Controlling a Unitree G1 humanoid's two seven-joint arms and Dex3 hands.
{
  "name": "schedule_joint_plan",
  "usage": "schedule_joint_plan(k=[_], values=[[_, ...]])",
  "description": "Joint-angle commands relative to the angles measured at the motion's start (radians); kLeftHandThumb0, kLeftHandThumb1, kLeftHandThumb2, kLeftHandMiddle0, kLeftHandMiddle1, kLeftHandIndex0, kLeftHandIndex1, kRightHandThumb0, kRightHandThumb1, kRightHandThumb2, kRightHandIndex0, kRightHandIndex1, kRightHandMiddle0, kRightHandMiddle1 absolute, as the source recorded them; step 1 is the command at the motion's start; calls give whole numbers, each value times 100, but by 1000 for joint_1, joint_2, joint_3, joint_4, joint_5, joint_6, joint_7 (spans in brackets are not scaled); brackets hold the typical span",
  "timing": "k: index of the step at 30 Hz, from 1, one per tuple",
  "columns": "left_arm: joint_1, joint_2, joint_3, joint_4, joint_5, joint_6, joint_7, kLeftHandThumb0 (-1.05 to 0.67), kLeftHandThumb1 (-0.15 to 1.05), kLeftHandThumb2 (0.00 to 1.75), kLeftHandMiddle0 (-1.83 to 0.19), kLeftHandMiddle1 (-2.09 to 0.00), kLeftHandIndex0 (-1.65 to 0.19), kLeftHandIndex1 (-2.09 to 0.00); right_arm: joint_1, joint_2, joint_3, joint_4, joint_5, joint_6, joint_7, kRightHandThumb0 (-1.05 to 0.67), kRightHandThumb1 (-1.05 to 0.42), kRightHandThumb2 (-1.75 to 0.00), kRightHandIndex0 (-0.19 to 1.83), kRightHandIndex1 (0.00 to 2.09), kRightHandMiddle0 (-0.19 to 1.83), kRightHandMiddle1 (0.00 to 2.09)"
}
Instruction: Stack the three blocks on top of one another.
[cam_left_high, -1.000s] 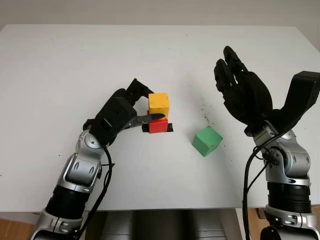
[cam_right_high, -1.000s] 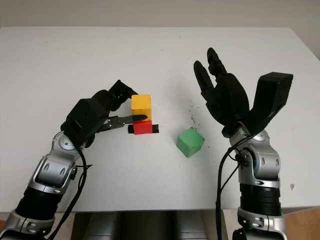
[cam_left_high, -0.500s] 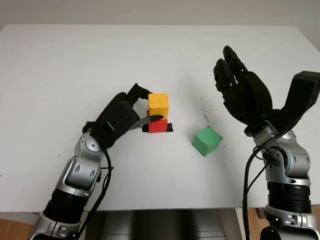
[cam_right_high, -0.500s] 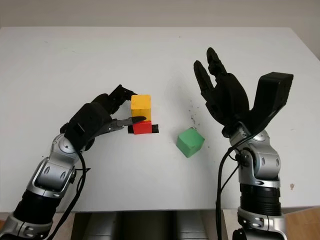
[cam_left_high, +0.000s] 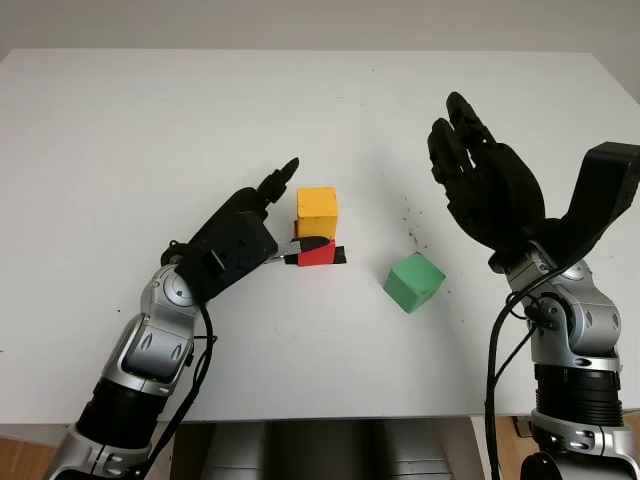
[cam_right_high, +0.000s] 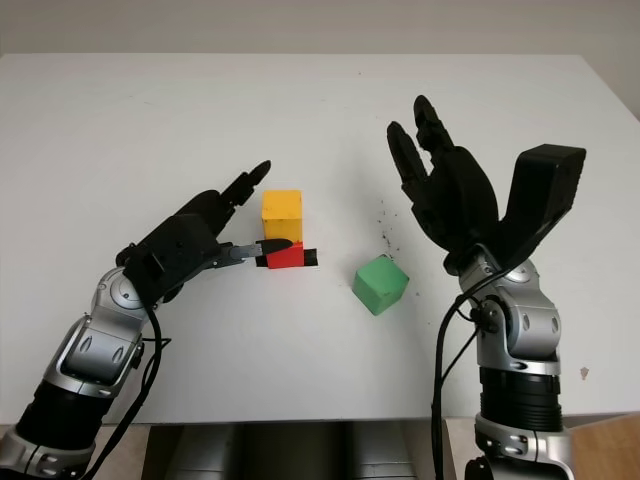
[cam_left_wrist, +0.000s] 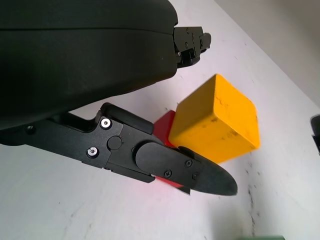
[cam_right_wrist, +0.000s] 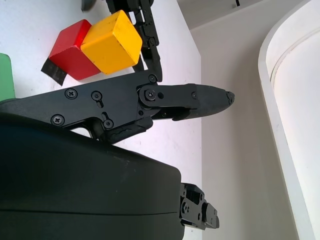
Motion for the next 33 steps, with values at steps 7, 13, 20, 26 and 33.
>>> schedule_joint_plan(k=[7,13,20,26,33], values=[[128,-3,162,-130,-186,-148,-18,-87,105,54,19,0,19,0,-7,-32,-7,-12,-1,0,10,-60,-105,-29,-19,0,-19,0],[211,-101,348,-283,-279,-93,178,-82,105,60,19,-2,14,-4,-73,-138,31,54,-64,-62,116,-59,-105,-18,-19,0,-19,0],[230,-116,447,-250,-354,-98,230,-76,105,54,19,-1,17,-4,-171,-287,84,167,-107,-167,360,-56,-95,-4,-19,0,-18,1],[211,-110,470,-131,-368,-126,249,-74,105,56,19,0,19,-1,-246,-426,174,194,-247,-287,504,-52,-80,-2,-4,8,1,10],[170,-122,464,-57,-378,-154,280,-72,105,53,19,0,19,0,-278,-606,280,110,-521,-573,576,-59,-69,-5,28,15,37,9]])
